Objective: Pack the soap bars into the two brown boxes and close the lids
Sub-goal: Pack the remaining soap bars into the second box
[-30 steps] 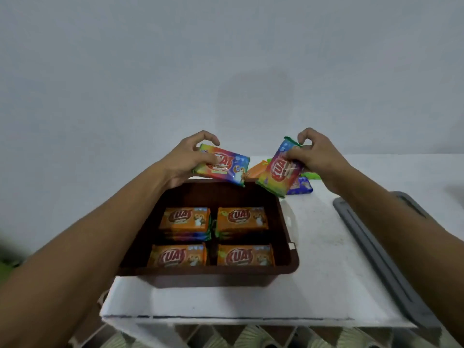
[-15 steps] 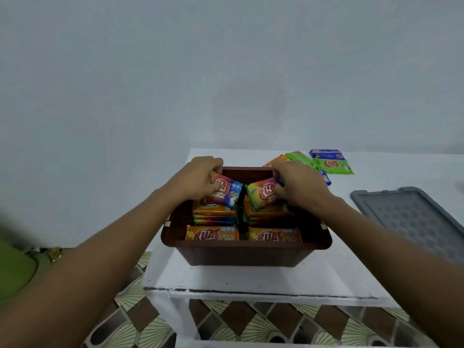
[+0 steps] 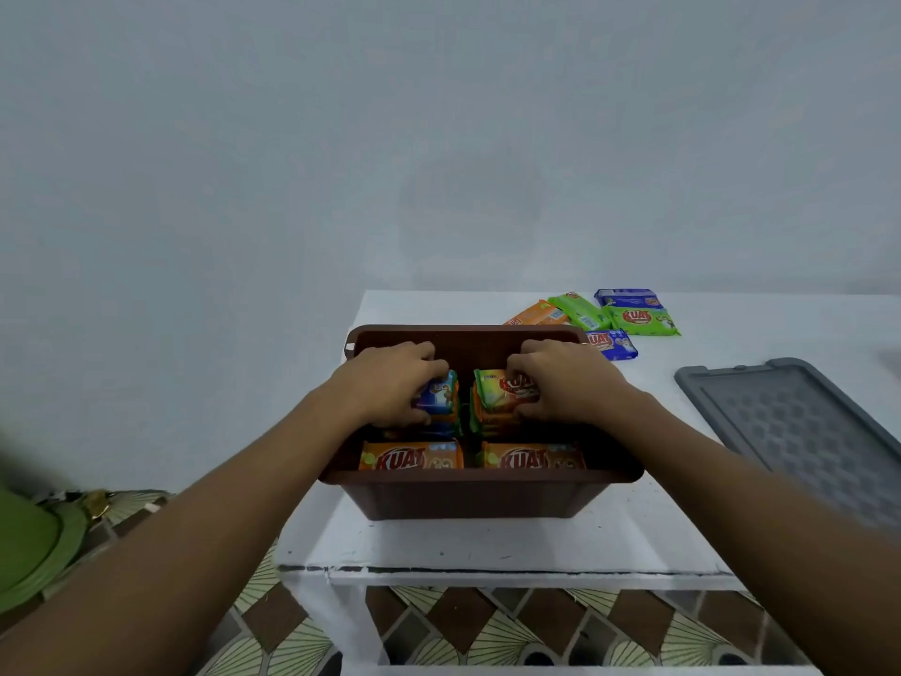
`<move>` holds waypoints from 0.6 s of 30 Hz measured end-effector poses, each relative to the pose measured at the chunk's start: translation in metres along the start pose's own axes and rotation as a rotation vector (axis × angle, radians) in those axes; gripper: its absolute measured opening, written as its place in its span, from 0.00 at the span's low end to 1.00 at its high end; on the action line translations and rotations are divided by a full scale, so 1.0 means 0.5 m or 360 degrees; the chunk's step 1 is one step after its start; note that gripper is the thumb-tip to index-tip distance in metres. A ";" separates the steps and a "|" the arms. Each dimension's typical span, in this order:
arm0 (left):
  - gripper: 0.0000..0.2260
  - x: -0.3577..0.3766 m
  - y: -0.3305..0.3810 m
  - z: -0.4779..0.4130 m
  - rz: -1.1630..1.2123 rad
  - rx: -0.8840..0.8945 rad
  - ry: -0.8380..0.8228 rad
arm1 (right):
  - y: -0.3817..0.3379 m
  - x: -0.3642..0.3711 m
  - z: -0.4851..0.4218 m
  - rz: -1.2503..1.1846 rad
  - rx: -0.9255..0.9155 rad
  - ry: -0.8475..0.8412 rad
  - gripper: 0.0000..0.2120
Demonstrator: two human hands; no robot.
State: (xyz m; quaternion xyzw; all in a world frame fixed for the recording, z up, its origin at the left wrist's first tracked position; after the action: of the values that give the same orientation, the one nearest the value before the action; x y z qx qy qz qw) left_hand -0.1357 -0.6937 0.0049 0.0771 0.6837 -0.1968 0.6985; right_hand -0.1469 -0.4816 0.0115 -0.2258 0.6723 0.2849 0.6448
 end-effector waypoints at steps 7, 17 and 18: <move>0.29 0.002 0.001 0.003 -0.0035 -0.0032 0.0036 | 0.005 0.007 -0.003 0.0037 0.0039 -0.0024 0.23; 0.31 0.007 -0.002 0.007 0.0010 -0.0193 0.0017 | 0.001 0.007 -0.005 0.0084 0.0046 -0.0049 0.26; 0.31 0.007 -0.002 0.006 0.0009 -0.0197 0.0018 | 0.001 0.007 -0.005 0.0082 0.0049 -0.0047 0.26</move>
State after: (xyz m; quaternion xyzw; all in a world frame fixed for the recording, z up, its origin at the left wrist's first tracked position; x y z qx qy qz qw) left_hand -0.1334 -0.6965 0.0019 0.0367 0.6983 -0.1515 0.6986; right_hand -0.1492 -0.4827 0.0082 -0.1943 0.6728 0.2941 0.6505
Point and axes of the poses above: each hand's wrist, its own z-axis away from the middle knuckle, its own x-axis out of the palm, y = z × x, the point moved 3 cm from there along -z, towards the middle knuckle, and after that the axes turned 8 degrees about -x, right-handed, at the moved point
